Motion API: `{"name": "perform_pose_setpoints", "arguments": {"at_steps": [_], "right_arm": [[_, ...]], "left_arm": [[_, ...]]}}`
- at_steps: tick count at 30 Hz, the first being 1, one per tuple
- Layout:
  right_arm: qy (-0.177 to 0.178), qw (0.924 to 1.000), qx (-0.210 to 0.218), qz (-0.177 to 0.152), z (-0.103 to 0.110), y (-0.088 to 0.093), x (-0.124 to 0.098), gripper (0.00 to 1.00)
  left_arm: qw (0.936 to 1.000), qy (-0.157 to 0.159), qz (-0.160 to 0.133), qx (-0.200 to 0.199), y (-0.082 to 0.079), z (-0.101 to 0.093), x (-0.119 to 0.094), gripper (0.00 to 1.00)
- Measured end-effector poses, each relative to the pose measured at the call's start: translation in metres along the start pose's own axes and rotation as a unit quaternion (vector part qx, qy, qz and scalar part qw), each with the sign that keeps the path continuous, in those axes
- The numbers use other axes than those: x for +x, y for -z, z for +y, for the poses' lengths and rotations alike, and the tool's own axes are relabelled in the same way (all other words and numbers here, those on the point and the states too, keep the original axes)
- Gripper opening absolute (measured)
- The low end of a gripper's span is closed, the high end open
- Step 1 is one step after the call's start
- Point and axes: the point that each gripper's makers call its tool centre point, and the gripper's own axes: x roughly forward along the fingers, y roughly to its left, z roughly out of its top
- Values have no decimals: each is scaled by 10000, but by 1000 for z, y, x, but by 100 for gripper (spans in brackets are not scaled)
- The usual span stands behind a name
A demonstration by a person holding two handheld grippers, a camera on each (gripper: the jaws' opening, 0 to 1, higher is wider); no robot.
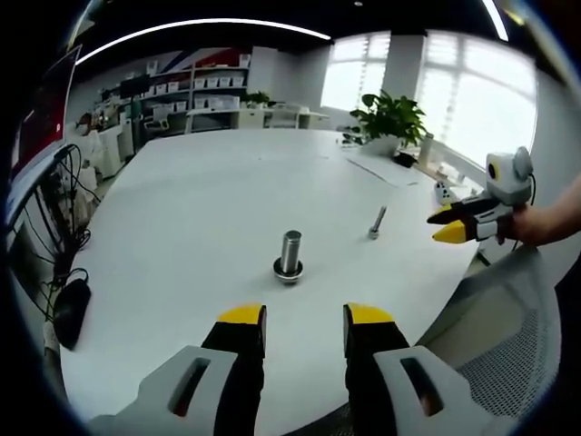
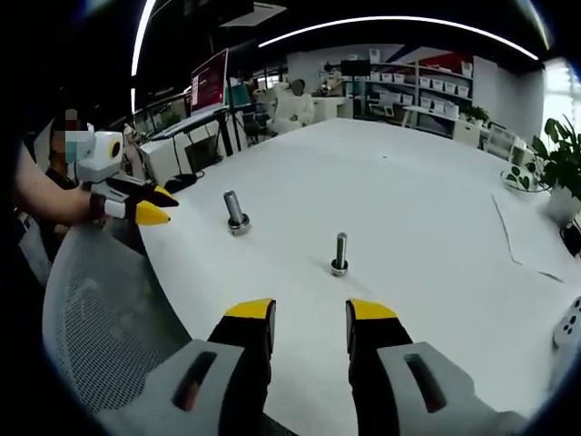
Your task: Place the washer onto the threaded stud by aligning its center hole with the stud, sliding it down to the base, and recovering from edge contact or off-axis alignment until the washer reaches the visible bottom stop.
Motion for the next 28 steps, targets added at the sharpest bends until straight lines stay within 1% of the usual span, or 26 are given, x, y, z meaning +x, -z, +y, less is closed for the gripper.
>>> {"name": "perform_pose_setpoints", "arguments": {"at_steps": [9, 23, 28], "right_arm": [[23, 10000, -17, 75, 0, 3, 1, 34], [65, 9999, -45, 98, -1, 4, 0, 34], [80, 9999, -82, 99, 0, 4, 0, 34]], "left_arm": [[10000, 25, 44, 4, 2, -1, 1, 32], [9999, 39, 90, 39, 4, -1, 1, 32], [9999, 100, 88, 66, 3, -3, 1, 31]]}}
